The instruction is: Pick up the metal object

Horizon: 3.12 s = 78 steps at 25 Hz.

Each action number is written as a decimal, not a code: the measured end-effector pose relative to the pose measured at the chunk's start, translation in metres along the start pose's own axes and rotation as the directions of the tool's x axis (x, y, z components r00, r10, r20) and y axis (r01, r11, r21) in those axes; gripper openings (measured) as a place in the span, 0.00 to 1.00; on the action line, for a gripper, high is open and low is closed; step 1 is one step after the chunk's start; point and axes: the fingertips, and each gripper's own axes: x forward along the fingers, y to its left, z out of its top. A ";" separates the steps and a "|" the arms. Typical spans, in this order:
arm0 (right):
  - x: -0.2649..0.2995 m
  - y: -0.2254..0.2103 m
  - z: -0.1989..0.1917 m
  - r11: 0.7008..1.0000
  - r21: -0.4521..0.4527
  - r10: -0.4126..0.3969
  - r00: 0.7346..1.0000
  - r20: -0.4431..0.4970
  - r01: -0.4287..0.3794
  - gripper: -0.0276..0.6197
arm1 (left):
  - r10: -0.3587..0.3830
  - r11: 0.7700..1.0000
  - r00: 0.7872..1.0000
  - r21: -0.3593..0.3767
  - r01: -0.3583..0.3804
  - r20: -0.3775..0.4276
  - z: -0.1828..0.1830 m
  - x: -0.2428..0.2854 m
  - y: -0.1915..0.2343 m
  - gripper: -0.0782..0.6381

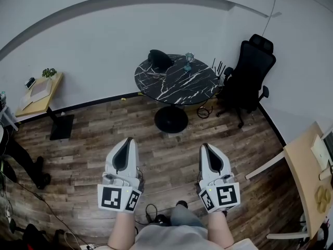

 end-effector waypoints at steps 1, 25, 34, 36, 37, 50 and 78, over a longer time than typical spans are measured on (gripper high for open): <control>0.003 -0.001 -0.002 1.000 0.000 -0.002 1.000 -0.003 0.002 0.04 | -0.002 1.000 1.000 -0.002 0.002 0.000 -0.002 0.003 0.002 0.12; 0.212 -0.086 -0.014 0.996 -0.015 0.092 0.995 0.035 -0.092 0.04 | 0.054 0.998 0.998 0.013 -0.054 0.038 -0.038 0.194 0.071 0.12; 0.266 -0.135 -0.028 0.995 -0.009 0.100 0.994 0.032 -0.100 0.04 | 0.067 0.997 0.997 0.038 -0.068 0.038 -0.060 0.261 0.073 0.12; 0.274 -0.141 -0.031 0.994 -0.007 0.107 0.994 0.028 -0.107 0.04 | 0.070 0.996 0.997 0.043 -0.072 0.032 -0.064 0.272 0.073 0.12; 0.278 -0.145 -0.033 0.994 -0.005 0.109 0.994 0.027 -0.109 0.04 | 0.072 0.996 0.997 0.042 -0.073 0.030 -0.067 0.276 0.073 0.12; 0.314 -0.164 -0.059 0.993 0.031 0.116 0.993 -0.002 -0.116 0.04 | 0.096 0.995 0.995 0.028 -0.096 0.007 -0.093 0.309 0.087 0.12; 0.500 -0.174 -0.072 1.000 0.017 0.018 1.000 0.013 -0.018 0.04 | 0.021 1.000 1.000 0.022 -0.021 -0.002 -0.118 0.457 0.220 0.12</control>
